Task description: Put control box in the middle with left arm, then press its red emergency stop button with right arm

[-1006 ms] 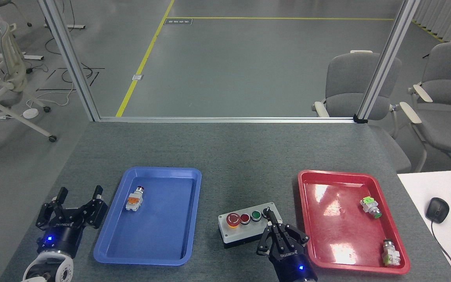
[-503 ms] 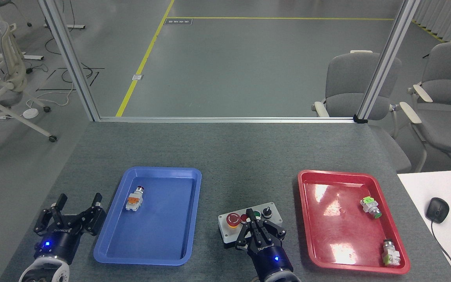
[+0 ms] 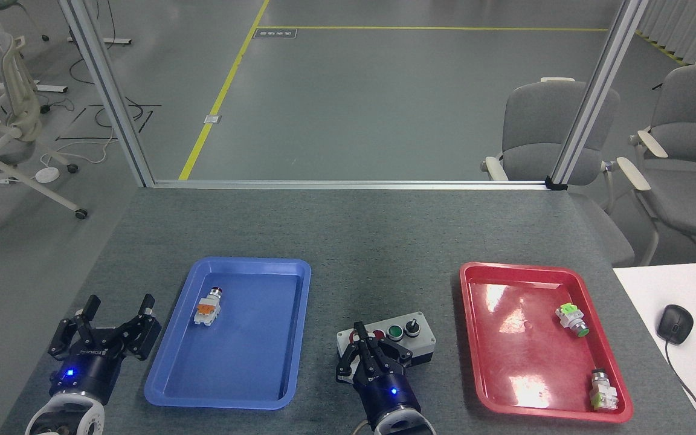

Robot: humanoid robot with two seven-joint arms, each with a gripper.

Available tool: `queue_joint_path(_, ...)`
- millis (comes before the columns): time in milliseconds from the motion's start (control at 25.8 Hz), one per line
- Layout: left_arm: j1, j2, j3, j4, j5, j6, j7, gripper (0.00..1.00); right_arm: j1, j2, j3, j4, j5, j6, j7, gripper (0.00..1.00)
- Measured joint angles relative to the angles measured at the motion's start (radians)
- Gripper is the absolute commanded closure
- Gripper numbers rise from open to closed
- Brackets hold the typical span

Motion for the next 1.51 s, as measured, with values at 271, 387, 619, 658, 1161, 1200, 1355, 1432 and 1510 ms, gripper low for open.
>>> queue_joint_path(271, 0.003, -0.003, 0.000, -0.001, 0.000, 0.000, 0.000, 0.01, -0.011, 0.006, -0.001, 0.048, -0.005, 0.007, -0.001, 1.00)
queue_joint_path(387, 0.003, -0.005, 0.000, 0.000, 0.000, 0.000, 0.000, 0.01, -0.014, 0.013, 0.000, 0.072, -0.005, 0.010, -0.005, 1.00)
queue_joint_path(619, 0.000, -0.007, 0.000, 0.002, 0.000, 0.000, 0.000, 0.01, -0.014, 0.020, 0.000, 0.076, -0.004, 0.014, -0.028, 1.00)
queue_joint_path(658, 0.000, -0.007, 0.000, 0.002, 0.000, 0.000, 0.000, 0.01, -0.012, 0.020, -0.003, 0.059, -0.004, 0.015, -0.016, 1.00)
queue_joint_path(1161, -0.002, -0.037, 0.000, 0.006, 0.000, 0.000, 0.001, 0.01, 0.115, -0.023, -0.179, -0.258, 0.000, -0.013, -0.027, 0.00)
queue_joint_path(1200, -0.002, -0.046, 0.000, 0.007, 0.000, 0.000, 0.001, 0.01, 0.131, -0.034, -0.206, -0.271, 0.000, -0.031, -0.028, 0.00)
queue_joint_path(1355, 0.016, -0.104, -0.001, -0.008, 0.002, 0.003, 0.001, 0.01, 0.175, -0.075, -0.296, -0.295, 0.000, -0.064, -0.030, 0.00)
queue_joint_path(1432, 0.030, -0.132, -0.002, -0.025, 0.003, 0.000, 0.001, 0.01, 0.196, -0.092, -0.339, -0.310, 0.000, -0.072, -0.031, 0.00)
queue_joint_path(1510, 0.044, -0.147, -0.003, -0.041, 0.005, 0.002, 0.001, 0.01, 0.218, -0.102, -0.378, -0.328, 0.000, -0.080, -0.028, 0.00)
